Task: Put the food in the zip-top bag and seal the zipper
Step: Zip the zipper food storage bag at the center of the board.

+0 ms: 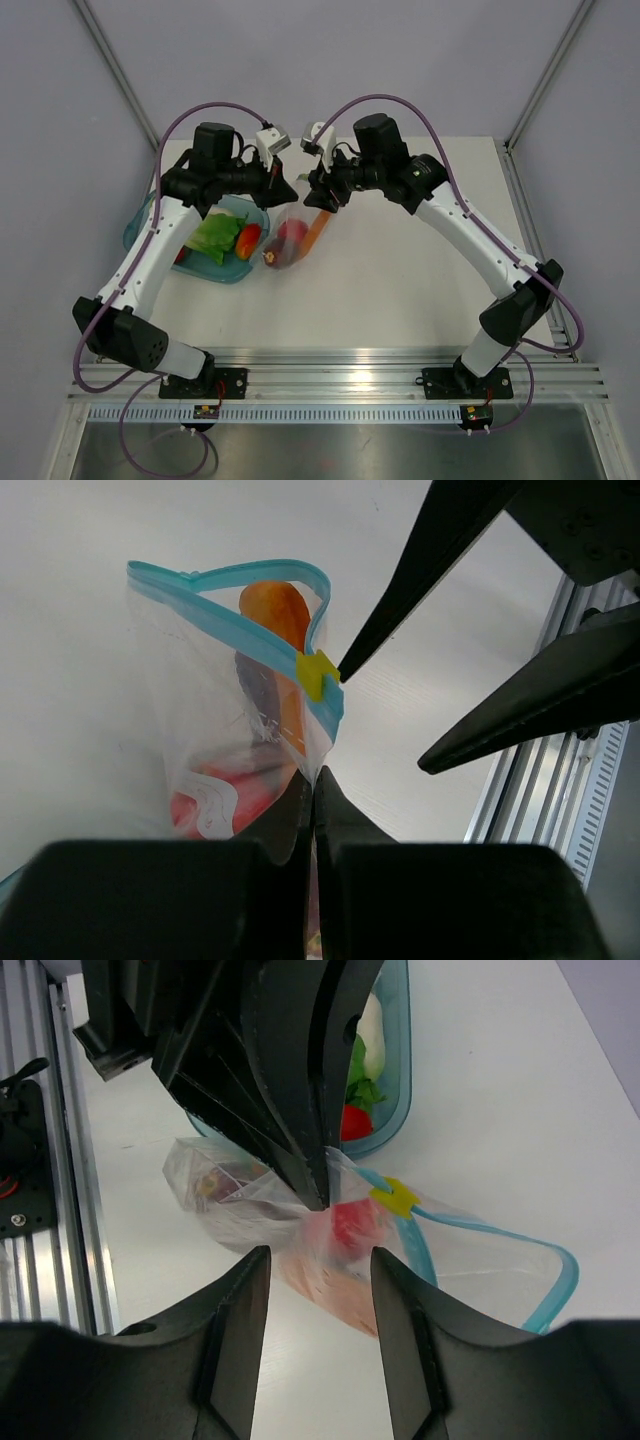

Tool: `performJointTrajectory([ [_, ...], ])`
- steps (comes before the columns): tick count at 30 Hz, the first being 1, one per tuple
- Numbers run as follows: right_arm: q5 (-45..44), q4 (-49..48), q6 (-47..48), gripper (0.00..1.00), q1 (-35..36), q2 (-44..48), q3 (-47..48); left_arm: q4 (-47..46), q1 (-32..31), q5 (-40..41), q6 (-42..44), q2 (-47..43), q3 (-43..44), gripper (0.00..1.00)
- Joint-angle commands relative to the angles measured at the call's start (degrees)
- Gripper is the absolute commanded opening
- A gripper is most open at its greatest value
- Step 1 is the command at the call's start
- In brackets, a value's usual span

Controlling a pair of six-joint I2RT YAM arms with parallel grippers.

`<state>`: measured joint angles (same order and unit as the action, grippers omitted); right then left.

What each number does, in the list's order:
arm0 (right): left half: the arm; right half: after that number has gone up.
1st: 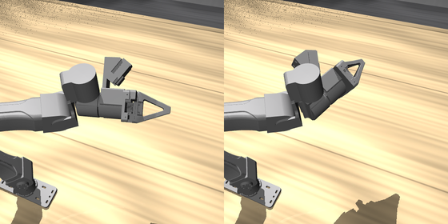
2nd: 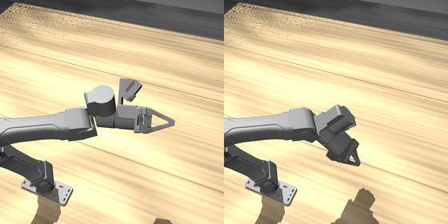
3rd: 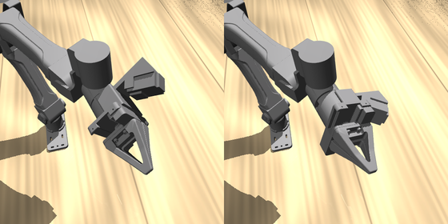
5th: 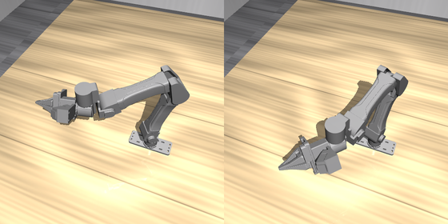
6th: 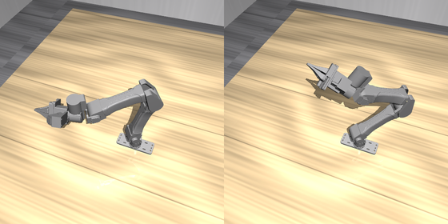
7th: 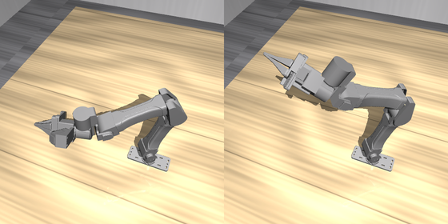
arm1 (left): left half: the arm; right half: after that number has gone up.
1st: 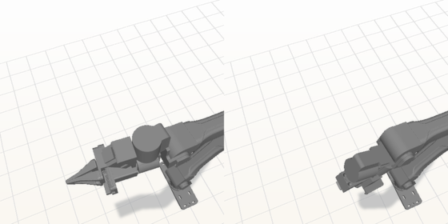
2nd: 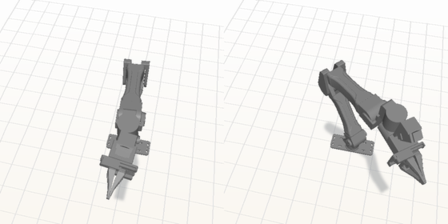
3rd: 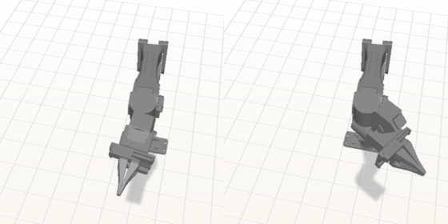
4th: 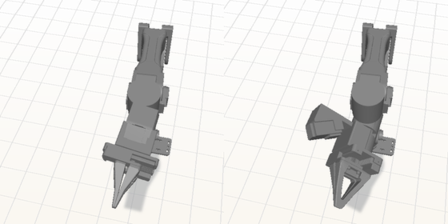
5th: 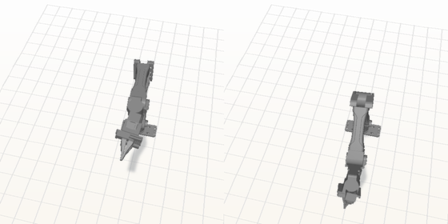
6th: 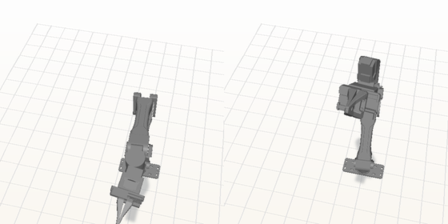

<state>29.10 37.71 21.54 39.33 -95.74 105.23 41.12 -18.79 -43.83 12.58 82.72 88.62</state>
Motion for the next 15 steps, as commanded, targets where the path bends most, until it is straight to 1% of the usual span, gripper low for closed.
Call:
performJointTrajectory([
  [1,4.12,-3.97,5.44,0.52,-1.27,3.2,0.23,-1.31,-0.11,-3.71,2.01,-2.74,-0.38,0.0],
  [7,8.16,-1.16,10.53,0.52,-1.8,5.04,0.07,-0.34,-0.11,-4.95,3.77,-4.32,-1.43,0.0],
  [11,11.41,-0.1,12.21,0.52,-2.41,6.88,-0.46,0.01,-0.11,-5.91,4.3,-4.93,-1.87,0.0],
  [15,11.77,-0.27,12.56,0.52,-2.51,6.98,-0.73,0.53,-0.11,-8.72,5.61,-5.2,-2.05,0.0],
])
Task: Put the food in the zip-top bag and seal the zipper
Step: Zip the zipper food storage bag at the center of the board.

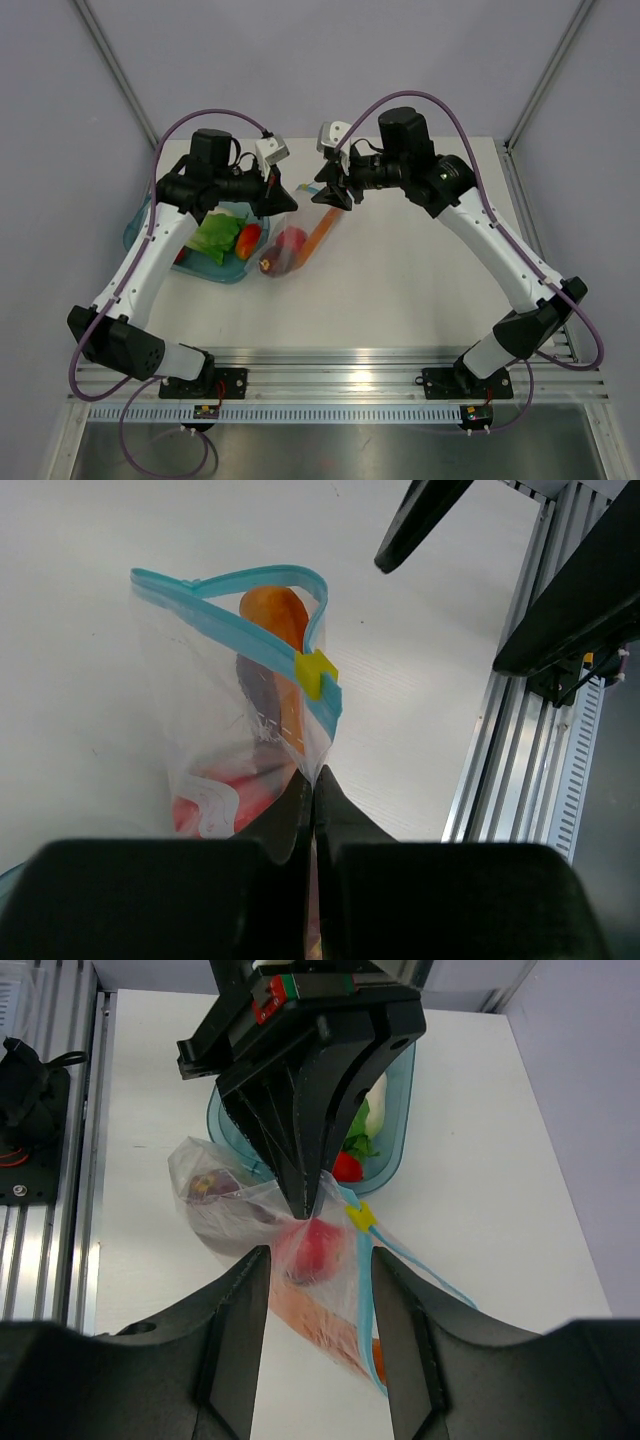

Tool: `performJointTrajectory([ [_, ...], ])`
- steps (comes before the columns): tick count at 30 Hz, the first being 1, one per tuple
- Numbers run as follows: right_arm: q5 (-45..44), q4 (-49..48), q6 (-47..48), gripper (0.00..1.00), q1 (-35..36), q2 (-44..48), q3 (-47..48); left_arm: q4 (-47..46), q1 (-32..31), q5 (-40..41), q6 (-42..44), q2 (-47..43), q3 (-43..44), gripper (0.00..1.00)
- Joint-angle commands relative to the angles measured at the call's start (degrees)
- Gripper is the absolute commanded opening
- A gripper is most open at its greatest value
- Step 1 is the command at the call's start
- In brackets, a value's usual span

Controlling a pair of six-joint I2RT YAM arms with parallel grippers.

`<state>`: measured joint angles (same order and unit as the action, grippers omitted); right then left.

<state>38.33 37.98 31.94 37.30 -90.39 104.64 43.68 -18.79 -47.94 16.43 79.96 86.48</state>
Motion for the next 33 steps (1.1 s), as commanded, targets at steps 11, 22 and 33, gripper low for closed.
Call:
performJointTrajectory([
  [11,5.62,2.1,3.65,0.52,-0.73,-1.98,2.93,1.23,-0.11,-10.06,6.16,-2.71,0.62,0.0],
  [22,8.25,4.12,4.27,0.5,-0.82,-4.27,5.22,4.13,-0.11,-11.21,8.53,-1.57,2.2,0.0],
  [33,9.92,4.3,3.04,0.33,-0.91,-5.76,5.84,4.83,-0.11,-11.3,9.41,-0.51,3.17,0.0],
])
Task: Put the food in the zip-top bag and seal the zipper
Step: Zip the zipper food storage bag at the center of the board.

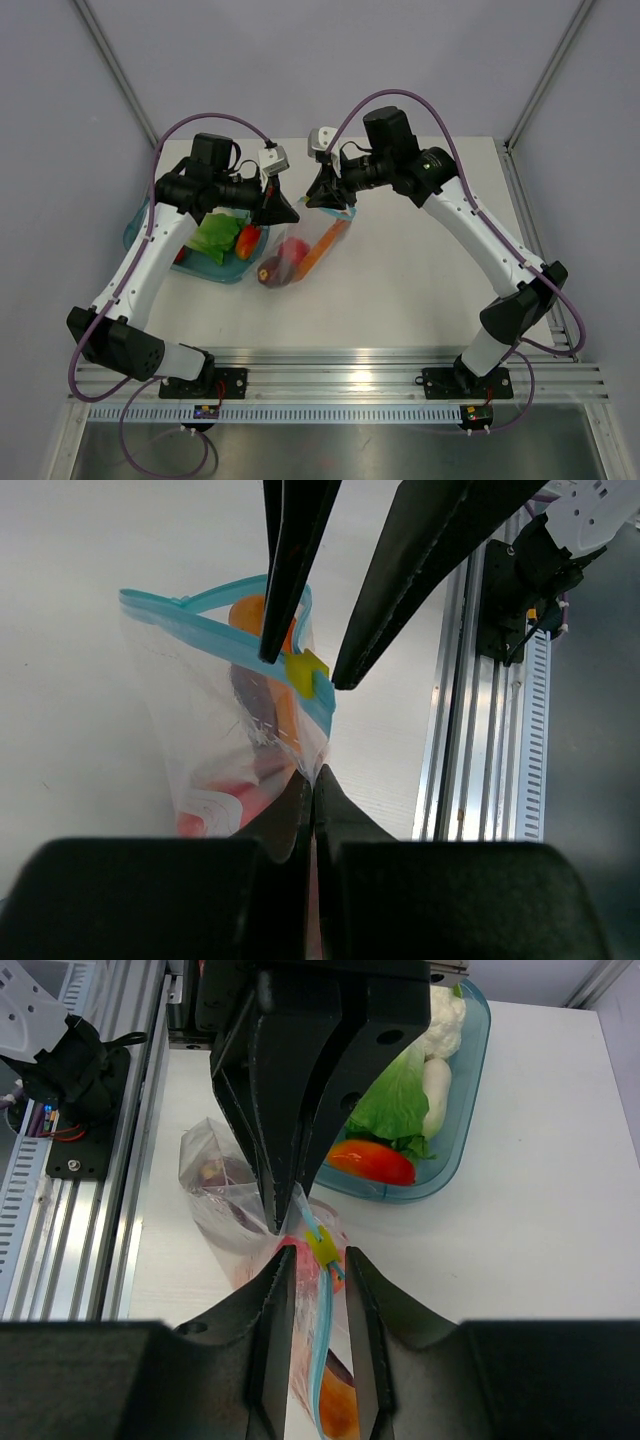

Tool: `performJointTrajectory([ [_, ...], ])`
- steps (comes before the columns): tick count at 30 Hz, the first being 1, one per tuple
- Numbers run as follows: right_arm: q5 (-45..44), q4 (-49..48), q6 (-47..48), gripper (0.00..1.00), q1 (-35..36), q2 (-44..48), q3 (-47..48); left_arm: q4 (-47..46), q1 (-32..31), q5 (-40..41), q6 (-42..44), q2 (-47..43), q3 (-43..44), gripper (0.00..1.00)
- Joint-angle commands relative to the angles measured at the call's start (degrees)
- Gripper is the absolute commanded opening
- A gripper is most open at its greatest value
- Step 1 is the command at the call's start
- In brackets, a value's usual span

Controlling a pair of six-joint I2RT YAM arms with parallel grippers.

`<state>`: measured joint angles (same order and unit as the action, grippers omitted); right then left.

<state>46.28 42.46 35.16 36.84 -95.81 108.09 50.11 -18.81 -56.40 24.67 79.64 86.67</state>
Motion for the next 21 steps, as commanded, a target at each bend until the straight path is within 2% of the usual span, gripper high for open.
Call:
performJointTrajectory([
  [1,2.06,-0.01,-0.26,0.33,-0.37,-0.43,2.3,-1.33,-0.09,-2.84,1.44,-0.01,3.24,0.0],
  [7,2.59,0.08,-0.44,0.28,-0.37,-0.69,2.47,-0.8,-0.09,-2.92,1.88,0.34,3.59,0.0],
  [13,3.2,-0.01,-0.88,0.29,-0.37,-0.69,2.74,-0.63,-0.09,-3.01,1.88,0.52,3.68,0.0],
  [18,3.9,0.08,-0.97,0.13,-0.37,-0.69,2.65,-0.71,-0.09,-2.75,1.79,0.61,3.59,0.0],
  [19,3.9,0.17,-0.97,0.05,-0.45,-0.52,2.65,-0.8,-0.09,-2.84,1.7,0.52,3.5,0.0],
  [20,3.82,0.08,-1.05,0.01,-0.37,-0.43,2.47,-0.89,-0.09,-2.75,1.61,0.69,3.5,0.0],
  [21,3.82,0.08,-1.23,0.0,-0.37,-0.52,2.47,-0.98,-0.09,-2.75,1.61,0.7,3.42,0.0],
])
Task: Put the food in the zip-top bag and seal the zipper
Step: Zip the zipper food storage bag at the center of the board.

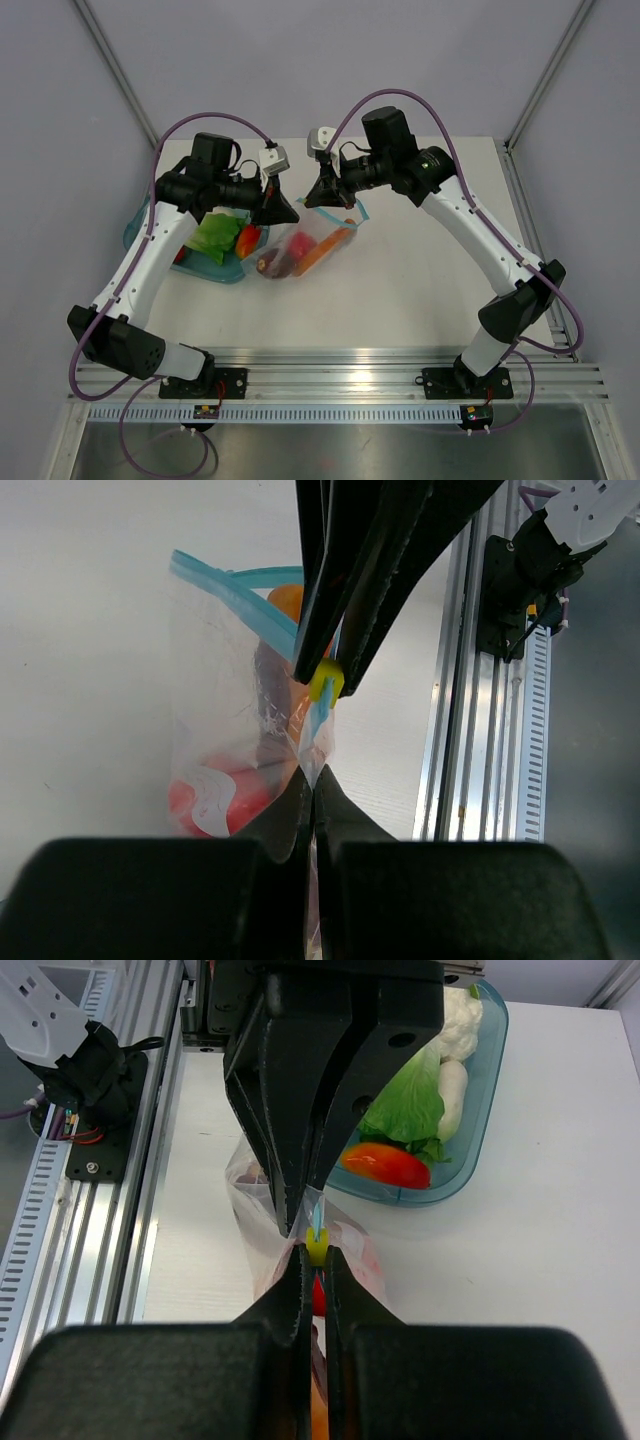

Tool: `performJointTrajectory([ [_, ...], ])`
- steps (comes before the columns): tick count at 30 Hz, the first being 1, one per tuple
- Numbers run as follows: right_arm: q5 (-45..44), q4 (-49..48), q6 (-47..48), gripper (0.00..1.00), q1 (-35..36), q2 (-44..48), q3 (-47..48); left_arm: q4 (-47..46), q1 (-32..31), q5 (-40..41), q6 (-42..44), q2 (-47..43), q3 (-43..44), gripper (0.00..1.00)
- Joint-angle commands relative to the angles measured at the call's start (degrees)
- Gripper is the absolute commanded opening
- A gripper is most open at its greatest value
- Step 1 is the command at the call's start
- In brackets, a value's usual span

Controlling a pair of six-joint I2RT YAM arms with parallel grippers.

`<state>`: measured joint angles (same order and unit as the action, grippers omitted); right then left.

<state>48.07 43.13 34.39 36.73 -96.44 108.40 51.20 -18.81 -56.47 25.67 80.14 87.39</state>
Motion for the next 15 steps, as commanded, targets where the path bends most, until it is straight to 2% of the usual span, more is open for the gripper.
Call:
performJointTrajectory([
  [1,1.94,-0.77,-0.73,0.0,-0.26,0.38,2.08,-2.16,-0.09,-2.68,0.52,0.11,2.69,0.0],
  [4,1.76,-1.47,-1.61,0.0,-0.26,0.73,1.47,-2.6,-0.09,-2.77,0.43,0.72,3.3,0.0],
  [6,1.06,-2.44,-2.13,0.0,-0.26,0.99,0.76,-2.51,-0.09,-2.33,0.0,1.24,4.01,0.13],
  [7,0.97,-2.79,-2.31,0.0,-0.26,1.34,0.5,-2.51,-0.09,-2.42,-0.44,1.68,4.19,0.25],
  [10,0.62,-3.32,-2.49,0.0,-0.26,1.78,-0.12,-2.42,-0.09,-2.86,-0.71,2.48,4.89,0.41],
  [13,0.62,-3.41,-2.58,0.0,-0.26,1.79,-0.21,-2.33,-0.09,-3.56,-0.45,2.83,5.15,0.41],
  [15,0.53,-3.5,-2.66,0.0,-0.26,1.87,-0.29,-2.42,-0.09,-4.0,-0.53,3.18,5.42,0.36],
])
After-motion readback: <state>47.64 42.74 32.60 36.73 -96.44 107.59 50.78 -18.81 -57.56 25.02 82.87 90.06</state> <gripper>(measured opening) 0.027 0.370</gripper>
